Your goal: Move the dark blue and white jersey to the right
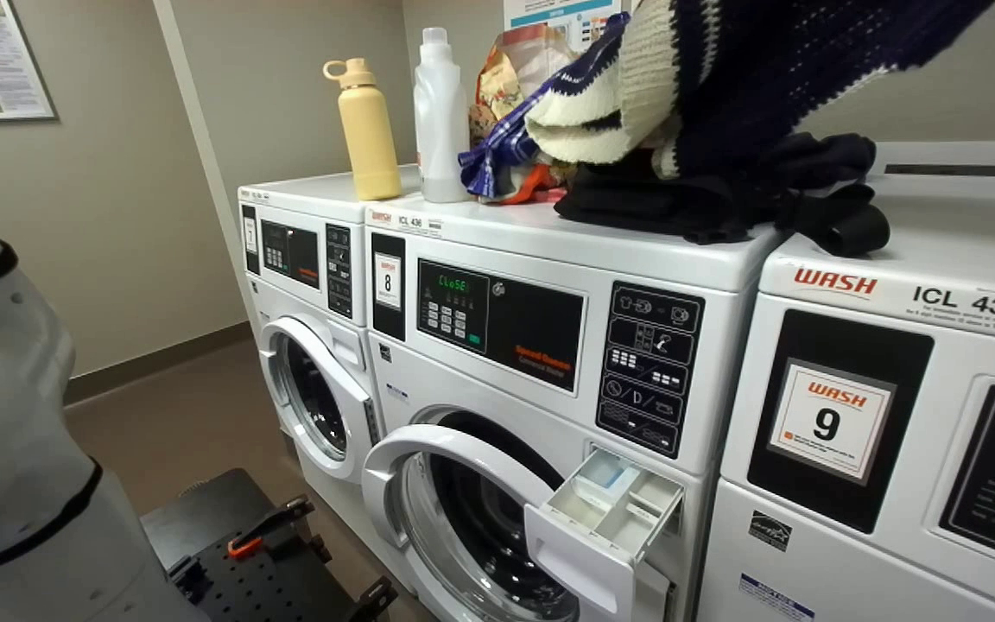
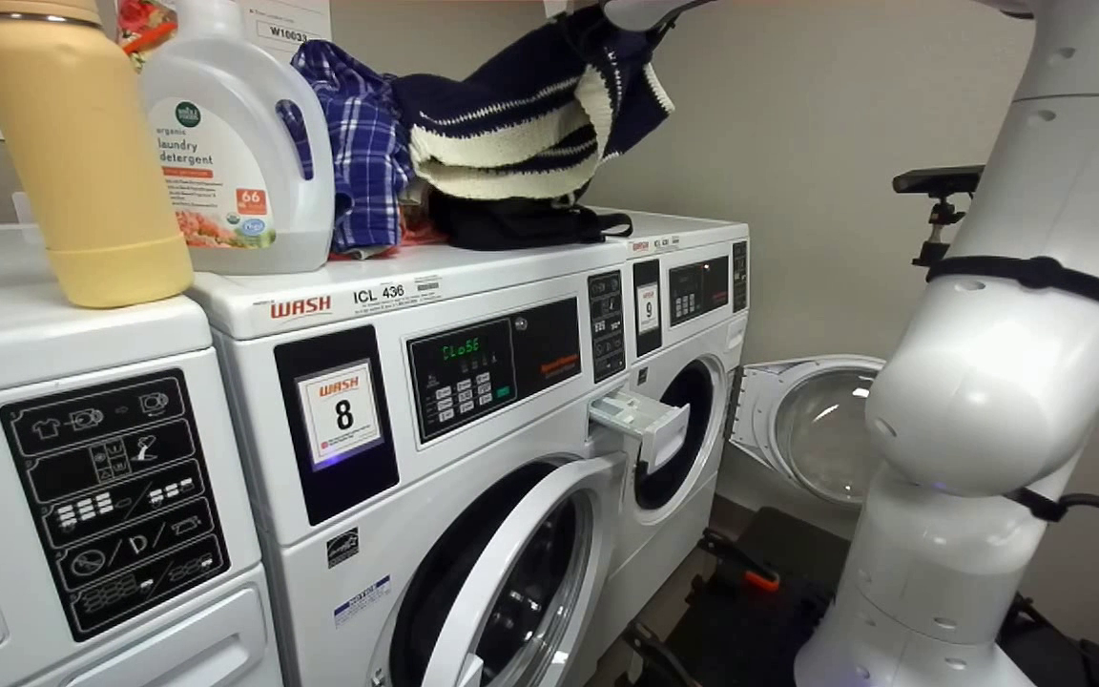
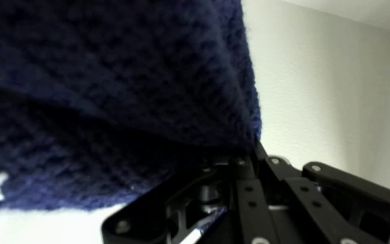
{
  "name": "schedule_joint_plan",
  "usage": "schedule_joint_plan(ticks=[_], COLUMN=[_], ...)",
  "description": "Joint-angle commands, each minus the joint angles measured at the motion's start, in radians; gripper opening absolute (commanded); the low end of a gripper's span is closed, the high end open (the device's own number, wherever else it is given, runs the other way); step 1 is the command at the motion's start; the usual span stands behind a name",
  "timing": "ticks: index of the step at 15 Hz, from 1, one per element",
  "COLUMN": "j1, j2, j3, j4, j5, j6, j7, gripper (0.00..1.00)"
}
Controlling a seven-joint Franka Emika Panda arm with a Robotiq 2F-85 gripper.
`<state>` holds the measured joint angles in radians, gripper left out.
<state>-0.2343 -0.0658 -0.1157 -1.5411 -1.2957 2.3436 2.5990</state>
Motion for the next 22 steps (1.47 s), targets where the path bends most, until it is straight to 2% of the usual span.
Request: schedule_joint_plan(ticks=[1,4,6,12,14,15,17,22], j1=[0.011,0.005,-0.006,-0.016,-0.018,-0.019,-0.013,0.008], j2=[0.065,0.139,0.177,0.287,0.300,0.292,0.274,0.179], j3=[-0.037,-0.061,-0.052,-0.042,-0.036,-0.029,-0.034,-0.042], j4=[0.109,0.179,0.194,0.169,0.141,0.113,0.084,0.024], j5=[-0.003,0.017,0.038,0.182,0.211,0.225,0.228,0.173], j6=[0.003,0.046,0.094,0.490,0.553,0.565,0.550,0.538], j7=[-0.004,-0.005,0.000,0.000,0.000,-0.009,-0.006,-0.001], gripper=[0.02,0.02,0.02,0.02,0.02,0.31,0.39,0.78])
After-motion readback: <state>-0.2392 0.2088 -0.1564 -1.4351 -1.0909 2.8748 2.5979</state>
